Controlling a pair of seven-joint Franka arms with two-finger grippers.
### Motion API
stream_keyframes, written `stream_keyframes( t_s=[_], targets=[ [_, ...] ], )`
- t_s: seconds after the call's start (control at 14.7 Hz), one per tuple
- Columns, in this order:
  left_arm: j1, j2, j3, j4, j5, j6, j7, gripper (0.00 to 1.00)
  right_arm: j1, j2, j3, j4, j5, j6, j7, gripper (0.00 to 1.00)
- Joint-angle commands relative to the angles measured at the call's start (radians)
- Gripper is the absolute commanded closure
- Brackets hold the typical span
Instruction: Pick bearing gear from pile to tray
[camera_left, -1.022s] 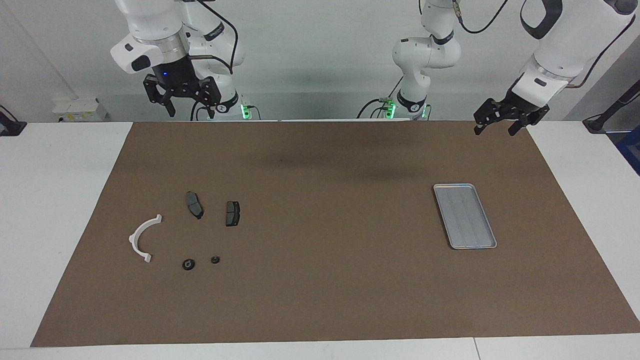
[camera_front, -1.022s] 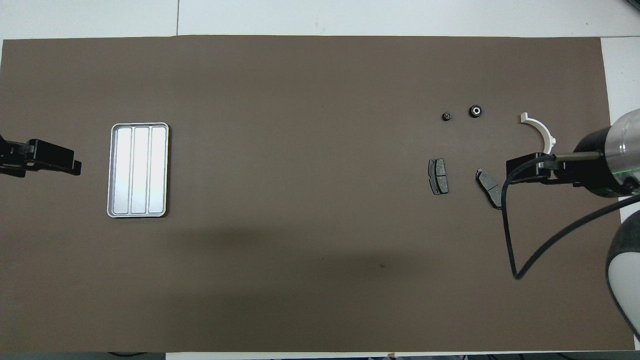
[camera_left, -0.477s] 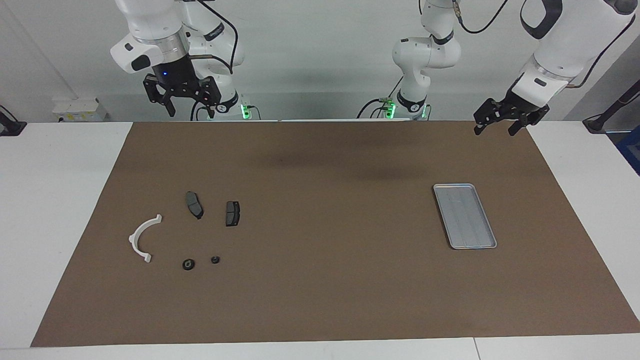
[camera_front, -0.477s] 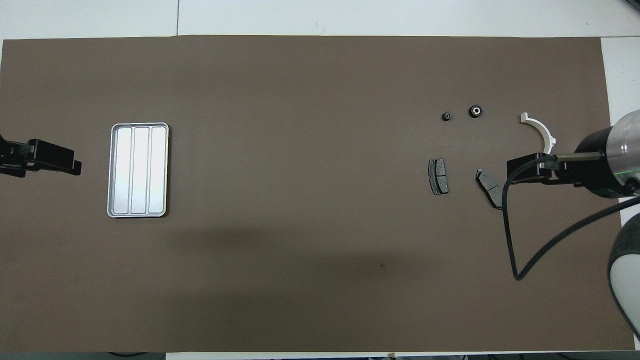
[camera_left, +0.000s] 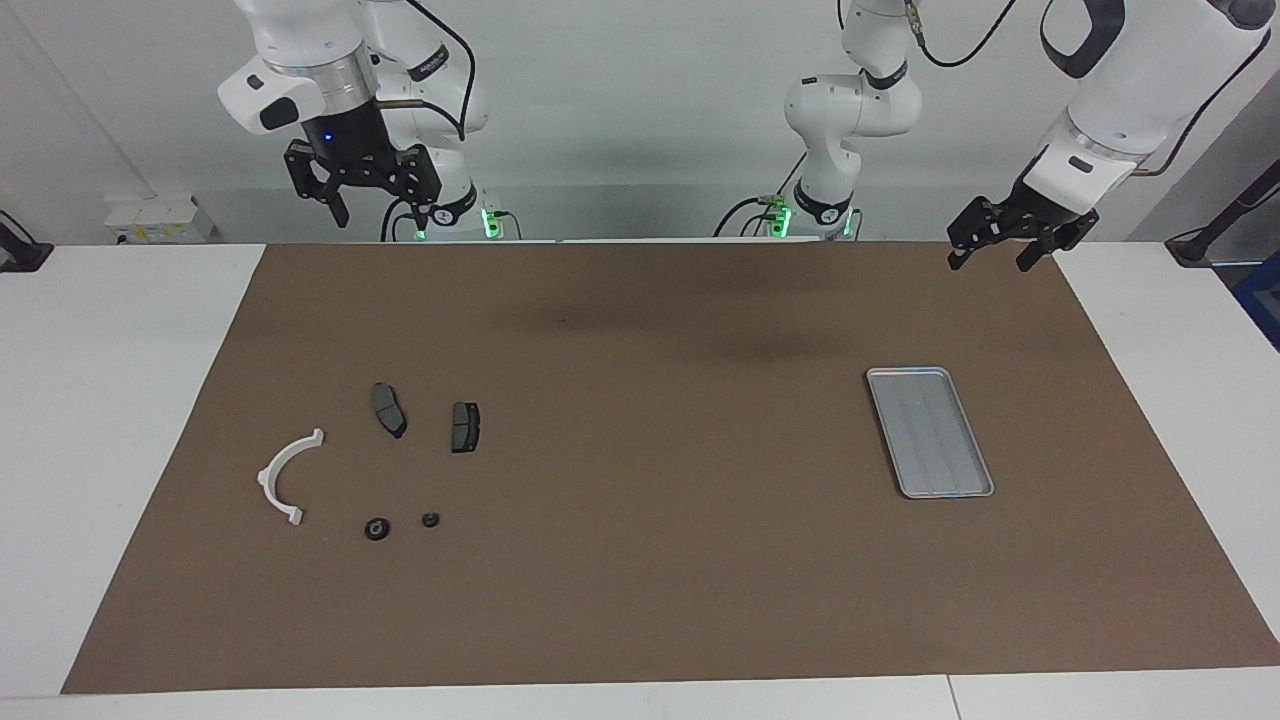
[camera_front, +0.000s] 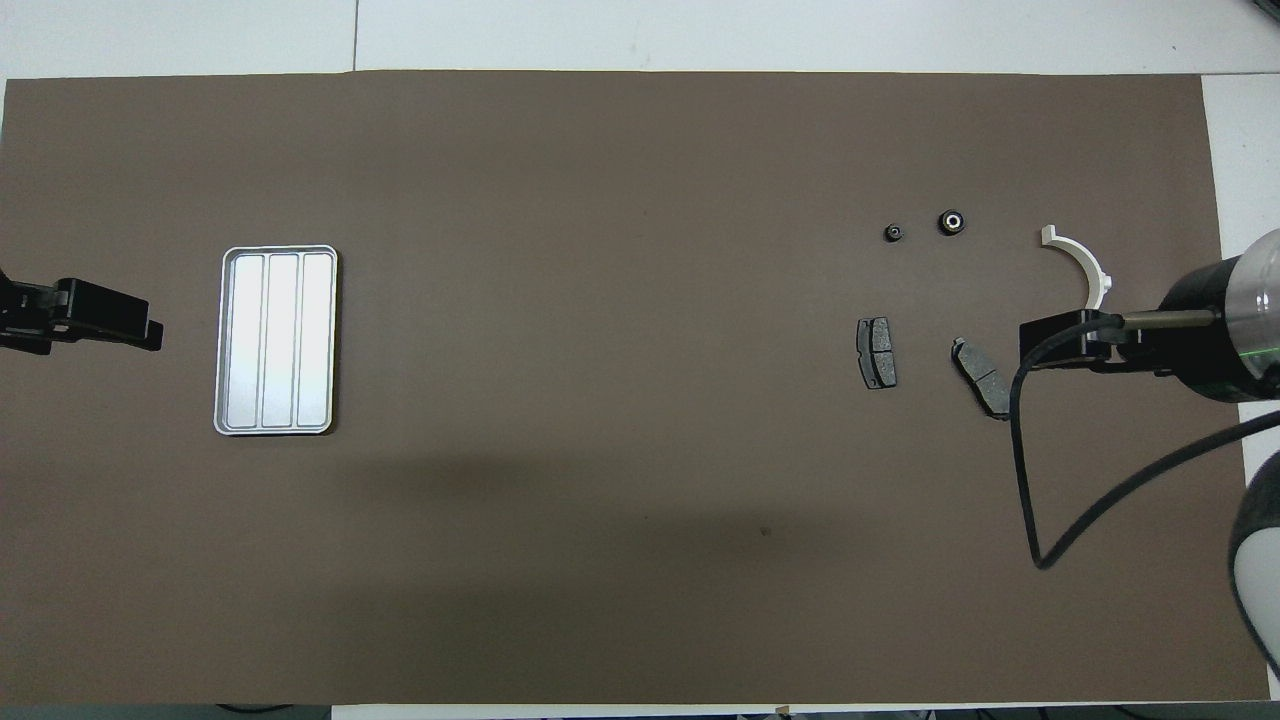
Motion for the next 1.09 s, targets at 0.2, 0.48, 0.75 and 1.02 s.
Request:
stream_keyframes(
  t_s=[0.2, 0.48, 0.75, 1.02],
  targets=[
    [-0.007, -0.025, 0.004, -0.027, -0.002, 0.010, 0.006, 0.00, -0.012, -0.021, 0.001, -0.034, 0.028, 0.018, -0.016, 0.00],
    [-0.005, -0.025, 0.004, -0.027, -0.002, 0.010, 0.006, 0.00, -0.028, 0.006, -0.004, -0.107, 0.026, 0.151, -0.017, 0.00],
    [-0.005, -0.025, 0.004, -0.027, -0.002, 0.010, 0.006, 0.00, -0.067, 0.143, -0.004, -0.126, 0.015, 0.286, -0.011, 0.00],
    [-0.005, -0.025, 0.004, -0.027, -0.002, 0.010, 0.006, 0.00, -0.078, 0.337, -0.005, -0.124, -0.015, 0.476, 0.017, 0.01]
  ],
)
